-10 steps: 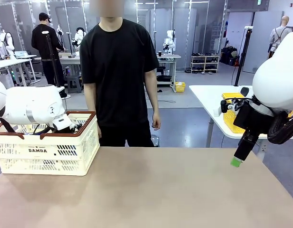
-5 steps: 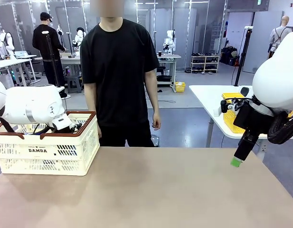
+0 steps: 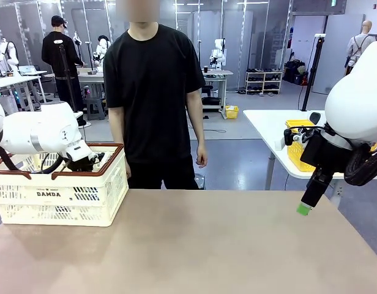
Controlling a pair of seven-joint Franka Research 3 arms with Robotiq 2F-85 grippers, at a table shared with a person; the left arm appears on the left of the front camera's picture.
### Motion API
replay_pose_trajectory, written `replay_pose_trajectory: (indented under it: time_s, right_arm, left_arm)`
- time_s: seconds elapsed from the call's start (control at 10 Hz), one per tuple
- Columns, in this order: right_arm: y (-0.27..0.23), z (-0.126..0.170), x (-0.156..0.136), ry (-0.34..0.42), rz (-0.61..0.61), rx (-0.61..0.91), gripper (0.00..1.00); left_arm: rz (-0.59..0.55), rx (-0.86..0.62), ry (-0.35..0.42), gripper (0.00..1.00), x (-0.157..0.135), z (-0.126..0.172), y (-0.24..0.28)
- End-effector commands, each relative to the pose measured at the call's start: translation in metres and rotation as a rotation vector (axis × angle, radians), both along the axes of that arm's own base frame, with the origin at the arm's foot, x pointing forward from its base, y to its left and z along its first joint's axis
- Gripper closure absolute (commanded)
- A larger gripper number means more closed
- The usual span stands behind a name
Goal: Place the drinks into the Shopping basket.
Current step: Pick up one drink and place it into the Shopping basket.
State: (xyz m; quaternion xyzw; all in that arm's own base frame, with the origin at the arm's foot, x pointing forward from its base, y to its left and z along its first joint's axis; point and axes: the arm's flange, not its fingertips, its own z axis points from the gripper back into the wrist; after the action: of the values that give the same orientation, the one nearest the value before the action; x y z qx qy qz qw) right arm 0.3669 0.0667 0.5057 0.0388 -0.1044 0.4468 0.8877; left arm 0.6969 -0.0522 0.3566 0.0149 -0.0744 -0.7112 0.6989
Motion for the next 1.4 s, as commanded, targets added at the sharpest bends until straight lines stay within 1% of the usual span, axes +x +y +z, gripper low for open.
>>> replay_pose_trajectory:
  time_s: [0.0,0.1,0.3,0.6,0.7,1.3]
  right_arm:
    - [0.0,0.001,0.0,0.002,-0.001,-0.009,0.0]
    - [0.0,0.001,0.0,0.002,-0.001,-0.009,0.0]
    - [0.0,0.001,0.0,0.002,-0.001,-0.009,0.0]
    - [0.0,0.001,0.0,0.002,-0.001,-0.009,0.0]
    - [0.0,0.001,0.0,0.002,-0.001,-0.009,0.0]
    - [0.0,0.001,0.0,0.002,-0.001,-0.009,0.0]
  left_arm:
    - [0.03,0.003,-0.019,0.03,-0.009,0.029,0.002]
    - [0.03,-0.004,-0.045,0.03,-0.01,0.046,0.004]
    - [0.029,-0.006,-0.065,0.03,-0.014,0.072,0.005]
    - [-0.004,0.018,-0.085,0.03,-0.02,0.092,-0.002]
    - [0.015,0.005,-0.092,0.03,-0.012,0.087,0.001]
    - [0.015,0.005,-0.092,0.03,-0.012,0.087,0.001]
